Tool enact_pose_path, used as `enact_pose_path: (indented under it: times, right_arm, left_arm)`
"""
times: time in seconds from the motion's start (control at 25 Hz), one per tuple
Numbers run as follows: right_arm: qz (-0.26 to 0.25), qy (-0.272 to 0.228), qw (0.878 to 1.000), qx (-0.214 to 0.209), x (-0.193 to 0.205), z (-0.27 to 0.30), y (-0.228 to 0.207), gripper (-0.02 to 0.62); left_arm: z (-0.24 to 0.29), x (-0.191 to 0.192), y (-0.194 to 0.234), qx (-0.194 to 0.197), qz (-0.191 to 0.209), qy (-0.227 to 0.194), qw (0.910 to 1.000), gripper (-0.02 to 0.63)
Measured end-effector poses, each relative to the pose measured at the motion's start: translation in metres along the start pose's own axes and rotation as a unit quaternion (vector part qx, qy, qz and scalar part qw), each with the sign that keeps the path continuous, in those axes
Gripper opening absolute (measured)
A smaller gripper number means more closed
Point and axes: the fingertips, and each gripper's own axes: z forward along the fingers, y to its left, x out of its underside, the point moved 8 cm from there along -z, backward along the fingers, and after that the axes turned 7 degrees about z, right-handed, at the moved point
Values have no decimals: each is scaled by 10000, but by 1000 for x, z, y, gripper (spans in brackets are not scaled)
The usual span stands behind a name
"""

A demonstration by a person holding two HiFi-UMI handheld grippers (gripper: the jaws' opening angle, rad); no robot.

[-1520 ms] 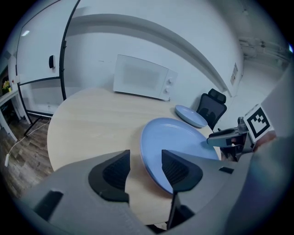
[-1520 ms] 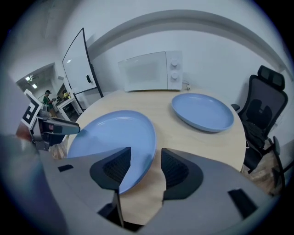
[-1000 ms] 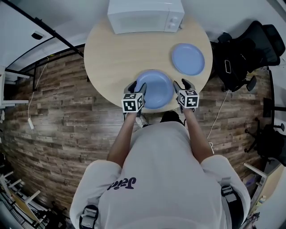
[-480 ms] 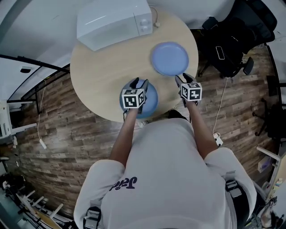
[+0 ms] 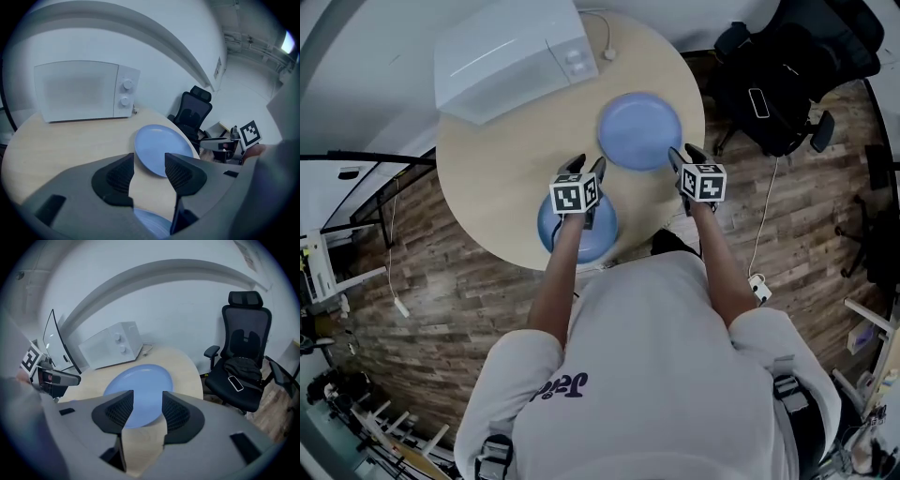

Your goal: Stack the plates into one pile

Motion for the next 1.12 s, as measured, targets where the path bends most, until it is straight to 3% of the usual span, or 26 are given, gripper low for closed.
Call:
enact_pose_path:
  times: [0.68,0.88,1.12]
  right_arm:
    - [-22,722,9973,-154,-17,71,-55,198]
    - [-12,859,9961,-195,-13,82,-59,191]
    - [-106,918,9955,-204,-8,85,-60,120]
  left_arm:
    - [93,-5,17,-512,-982,700,9914,201]
    - [103,3,21,-662,-1210,799,9872,170]
    - [107,9,23,-779,-1397,765,9842,94]
